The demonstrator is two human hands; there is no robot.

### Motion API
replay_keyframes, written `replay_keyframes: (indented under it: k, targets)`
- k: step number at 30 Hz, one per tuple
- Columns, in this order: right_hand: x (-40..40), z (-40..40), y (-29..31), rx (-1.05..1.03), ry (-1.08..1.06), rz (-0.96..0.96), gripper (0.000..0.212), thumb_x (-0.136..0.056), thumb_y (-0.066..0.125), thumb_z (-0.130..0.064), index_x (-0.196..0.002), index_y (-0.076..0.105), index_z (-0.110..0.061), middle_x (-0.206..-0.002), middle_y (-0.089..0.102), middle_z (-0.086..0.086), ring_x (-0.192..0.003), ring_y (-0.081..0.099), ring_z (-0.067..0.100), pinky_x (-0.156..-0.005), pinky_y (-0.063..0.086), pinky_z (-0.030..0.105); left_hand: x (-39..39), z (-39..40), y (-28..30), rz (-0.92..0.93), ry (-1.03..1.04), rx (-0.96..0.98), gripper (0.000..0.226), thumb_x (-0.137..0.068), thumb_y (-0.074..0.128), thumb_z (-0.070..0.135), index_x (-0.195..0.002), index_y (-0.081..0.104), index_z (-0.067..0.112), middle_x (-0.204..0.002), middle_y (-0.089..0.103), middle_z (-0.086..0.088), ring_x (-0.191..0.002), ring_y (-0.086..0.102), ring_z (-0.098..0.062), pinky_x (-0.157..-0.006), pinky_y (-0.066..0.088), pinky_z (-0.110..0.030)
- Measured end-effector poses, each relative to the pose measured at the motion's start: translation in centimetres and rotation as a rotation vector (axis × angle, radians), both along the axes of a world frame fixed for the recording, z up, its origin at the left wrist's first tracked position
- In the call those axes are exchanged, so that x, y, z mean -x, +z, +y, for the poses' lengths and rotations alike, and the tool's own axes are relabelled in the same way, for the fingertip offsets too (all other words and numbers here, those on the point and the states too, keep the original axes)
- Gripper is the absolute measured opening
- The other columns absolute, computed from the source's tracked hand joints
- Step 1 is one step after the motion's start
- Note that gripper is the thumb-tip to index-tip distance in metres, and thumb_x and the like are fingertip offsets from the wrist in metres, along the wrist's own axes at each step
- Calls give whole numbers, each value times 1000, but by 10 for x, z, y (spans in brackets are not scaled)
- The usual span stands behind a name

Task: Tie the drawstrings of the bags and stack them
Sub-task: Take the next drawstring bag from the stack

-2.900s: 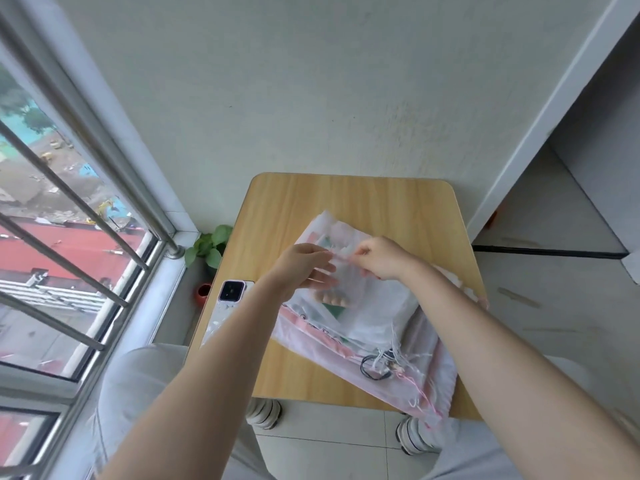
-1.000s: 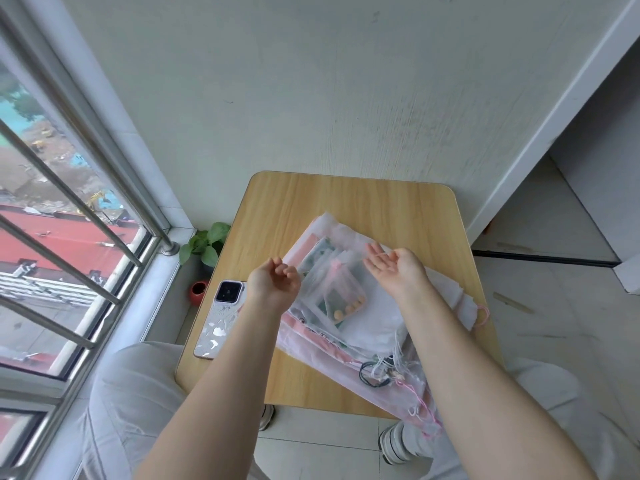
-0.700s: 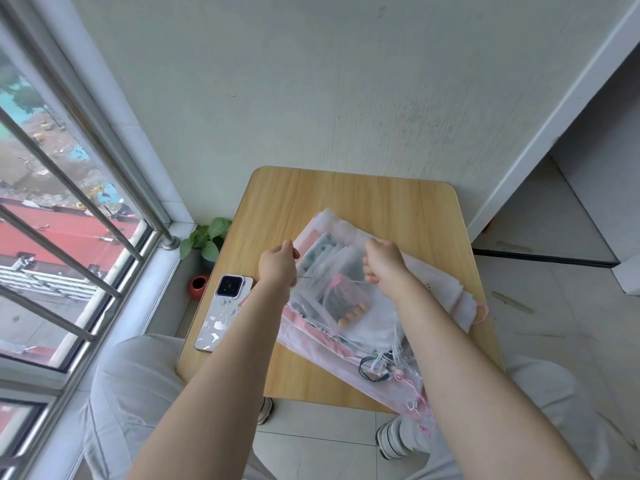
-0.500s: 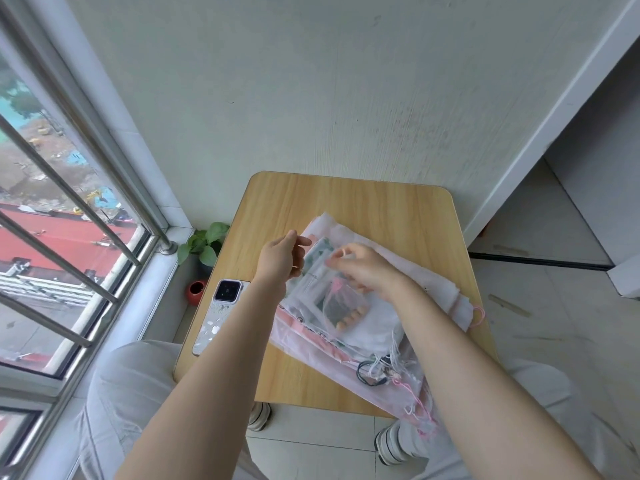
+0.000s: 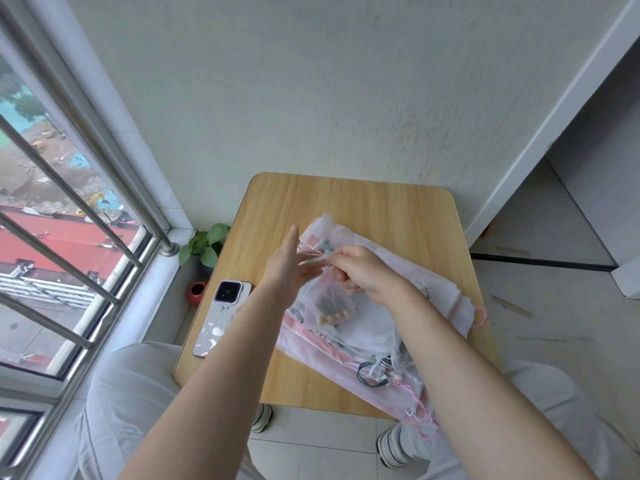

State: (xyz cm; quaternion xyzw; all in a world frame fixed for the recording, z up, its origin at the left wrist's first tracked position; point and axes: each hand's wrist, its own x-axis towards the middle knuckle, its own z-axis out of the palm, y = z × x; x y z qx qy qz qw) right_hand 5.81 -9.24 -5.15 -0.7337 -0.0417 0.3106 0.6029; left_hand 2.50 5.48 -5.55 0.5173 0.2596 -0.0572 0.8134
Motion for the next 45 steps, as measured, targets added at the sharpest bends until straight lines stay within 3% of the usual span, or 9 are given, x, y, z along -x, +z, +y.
replay_keyframes:
  k: [5,10,17,22,25,27,32,41,45]
  targets:
    - [-3,-3,-5,-80,-125,62,14,-96,49,-12,-83,54,-9,-55,46,3,-41,24,12,-41,16,20,13,-4,-11,103,-190,-87,14,-94,47,12,-97,57,3,-93,65,-17,-76,63,-26,-91,52,-42]
    - [-2,-6,-5,-93,-121,69,22,-98,48,-14,-78,53,-8,-51,50,0,-41,27,12,-46,14,23,18,-4,-13,-36,-408,-231,32,-92,62,33,-107,72,7,-106,73,-12,-98,70,-25,-96,51,-40]
    - [-7,-12,-2,-71,-150,28,15,-98,54,-18,-84,52,-11,-59,45,0,-43,29,11,-41,20,20,13,-10,-5,-8,-335,-306,28,-88,71,27,-106,71,6,-102,74,-12,-89,71,-22,-83,56,-33]
    - [-6,-20,3,-82,-8,0,13,-90,67,-10,-98,56,-11,-71,54,-3,-60,46,9,-53,36,20,9,-3,-1,16,-208,-203,26,-91,66,20,-110,70,4,-99,74,-9,-91,68,-18,-94,52,-37]
    - [-12,-20,22,18,-8,-136,19,-86,65,0,-99,59,-14,-85,59,-4,-79,56,9,-70,47,20,-2,-5,13,-66,-180,-282,24,-89,69,25,-104,73,6,-105,74,-9,-96,67,-20,-90,54,-34]
    - [-19,-19,34,141,-102,-297,18,-85,62,-2,-93,61,-17,-88,62,-3,-84,58,12,-78,48,27,-11,-9,28,-156,-135,-353,21,-87,72,25,-100,75,8,-100,75,-9,-90,69,-17,-73,56,-23]
    - [-21,-9,40,291,-198,-635,2,-92,58,-13,-92,60,-13,-88,64,-2,-74,56,11,-65,45,22,-25,-11,47,-321,-73,-513,13,-83,77,21,-89,77,10,-89,76,-6,-78,69,-13,-74,56,-23]
    - [2,1,-17,561,155,-507,6,-92,57,-21,-89,63,-21,-89,68,-2,-86,63,22,-78,53,35,7,0,0,50,-326,-537,16,-90,65,22,-90,76,10,-75,71,1,-54,44,-11,-56,37,-23]
    - [-4,-6,-9,448,139,-361,13,-89,60,-14,-98,62,-23,-84,60,-9,-81,58,10,-68,44,21,7,1,-2,131,-336,-575,18,-90,65,23,-92,75,9,-74,71,-1,-47,38,-10,-47,30,-20]
